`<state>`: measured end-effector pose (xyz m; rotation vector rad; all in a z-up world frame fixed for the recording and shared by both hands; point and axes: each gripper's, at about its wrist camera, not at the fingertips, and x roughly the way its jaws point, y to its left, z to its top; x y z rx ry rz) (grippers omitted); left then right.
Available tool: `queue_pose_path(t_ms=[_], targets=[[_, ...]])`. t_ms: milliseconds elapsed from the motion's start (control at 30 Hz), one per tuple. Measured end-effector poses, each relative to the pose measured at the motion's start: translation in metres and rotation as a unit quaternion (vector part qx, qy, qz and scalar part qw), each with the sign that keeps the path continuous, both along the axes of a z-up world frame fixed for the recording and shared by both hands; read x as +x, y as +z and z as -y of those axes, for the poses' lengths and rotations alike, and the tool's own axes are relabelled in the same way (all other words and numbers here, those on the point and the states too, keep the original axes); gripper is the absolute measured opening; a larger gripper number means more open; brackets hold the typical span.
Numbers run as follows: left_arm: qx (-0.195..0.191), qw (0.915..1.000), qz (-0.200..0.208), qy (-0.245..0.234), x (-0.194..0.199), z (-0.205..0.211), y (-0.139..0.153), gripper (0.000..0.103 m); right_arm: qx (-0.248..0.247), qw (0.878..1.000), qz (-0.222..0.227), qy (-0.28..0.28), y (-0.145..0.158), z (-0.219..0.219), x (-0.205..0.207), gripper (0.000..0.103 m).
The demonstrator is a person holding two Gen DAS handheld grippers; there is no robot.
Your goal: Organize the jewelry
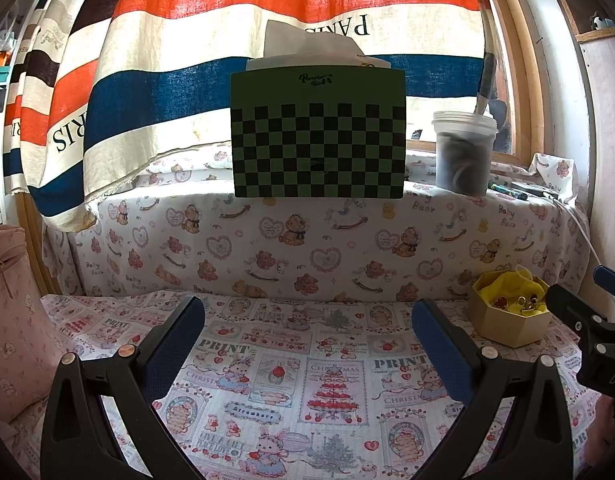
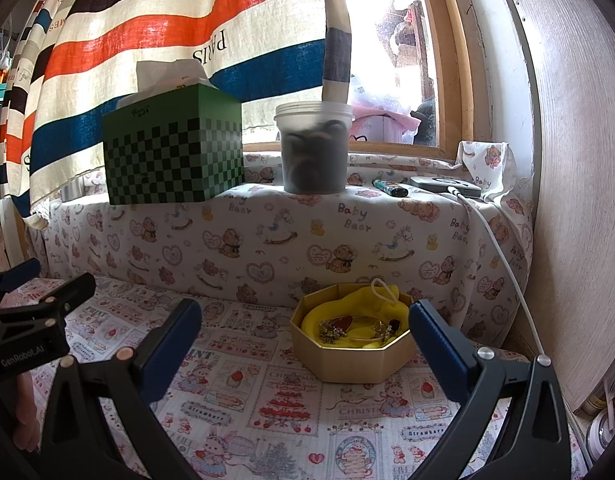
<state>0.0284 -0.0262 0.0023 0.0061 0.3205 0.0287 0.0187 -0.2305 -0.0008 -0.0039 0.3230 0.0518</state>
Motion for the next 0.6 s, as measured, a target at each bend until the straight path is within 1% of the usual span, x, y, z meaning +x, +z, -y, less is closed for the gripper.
queue_pose_path(t_ms=[600], targets=[[0.000, 1.0000, 0.000, 0.001, -0.0007, 0.0007, 0.0002, 0.103, 0.000, 1.000, -0.001, 0.001, 0.0004, 0.0000, -0.0001, 0.103]])
